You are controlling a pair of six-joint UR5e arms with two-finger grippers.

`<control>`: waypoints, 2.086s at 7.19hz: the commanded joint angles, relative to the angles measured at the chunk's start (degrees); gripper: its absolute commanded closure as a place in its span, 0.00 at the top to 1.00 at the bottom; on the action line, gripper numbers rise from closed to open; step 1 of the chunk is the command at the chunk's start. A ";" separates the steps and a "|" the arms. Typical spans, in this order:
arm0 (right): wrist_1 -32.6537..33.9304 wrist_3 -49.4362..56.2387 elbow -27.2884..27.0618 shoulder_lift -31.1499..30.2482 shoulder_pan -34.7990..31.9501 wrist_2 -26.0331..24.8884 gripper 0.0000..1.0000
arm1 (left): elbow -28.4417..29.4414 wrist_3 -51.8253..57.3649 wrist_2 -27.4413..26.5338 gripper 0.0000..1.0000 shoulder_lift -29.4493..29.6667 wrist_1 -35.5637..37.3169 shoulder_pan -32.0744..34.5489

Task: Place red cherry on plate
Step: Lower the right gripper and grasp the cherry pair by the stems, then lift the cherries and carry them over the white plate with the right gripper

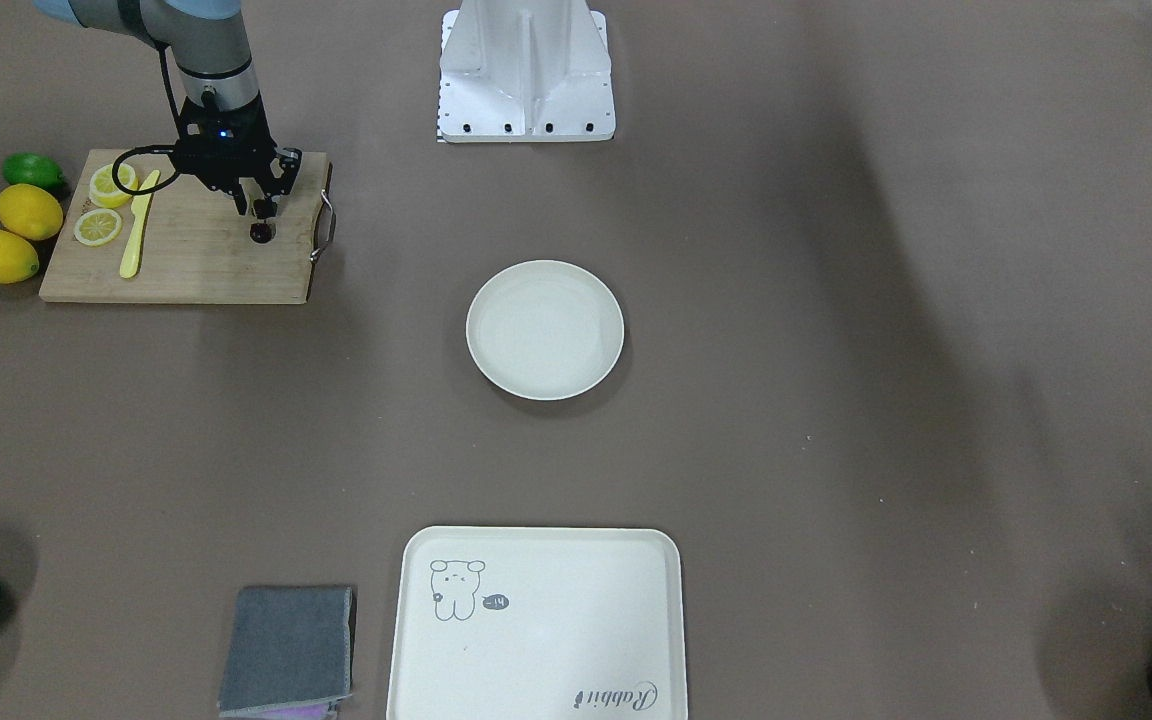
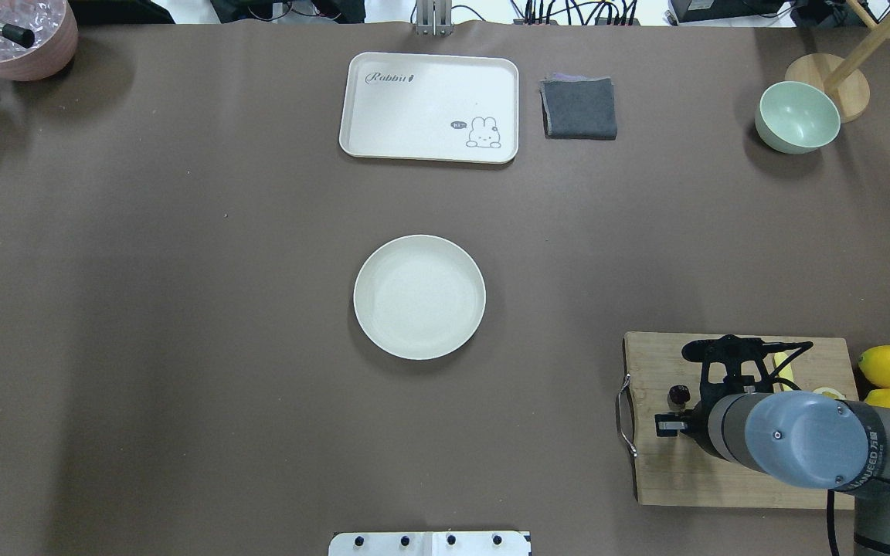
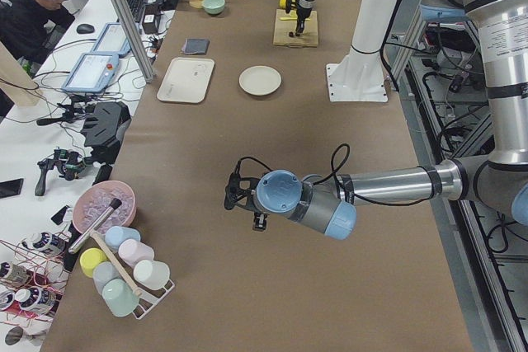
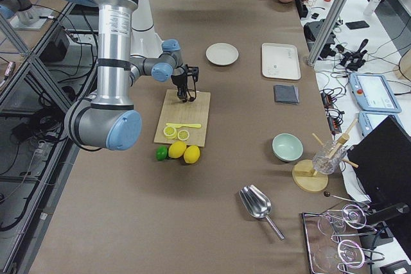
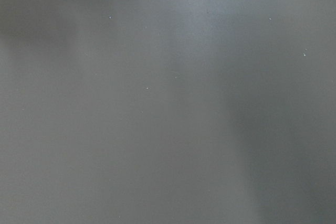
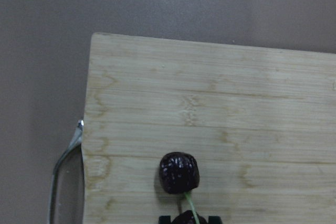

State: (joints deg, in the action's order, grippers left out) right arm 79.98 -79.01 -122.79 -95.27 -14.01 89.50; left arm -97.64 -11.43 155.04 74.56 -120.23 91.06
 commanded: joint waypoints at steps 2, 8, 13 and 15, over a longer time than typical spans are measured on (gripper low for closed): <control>0.00 -1.67 -0.08 0.00 1.01 -1.08 0.00 | -0.09 0.00 0.00 0.99 0.06 0.00 0.00; 18.71 9.97 -17.44 3.92 -20.89 21.61 0.00 | -0.09 0.00 0.00 0.99 -0.03 -0.09 0.00; 52.63 25.57 -17.42 31.78 -38.19 33.46 0.00 | 0.35 0.00 -0.44 0.99 0.41 0.09 -0.35; 57.54 24.96 -4.21 48.16 -36.89 33.02 0.00 | 0.79 -0.35 -0.62 0.99 0.50 0.17 -0.53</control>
State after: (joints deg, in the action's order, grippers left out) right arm 134.57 -53.87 -134.88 -56.85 -51.74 122.82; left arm -97.11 -11.55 154.54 75.00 -120.14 90.69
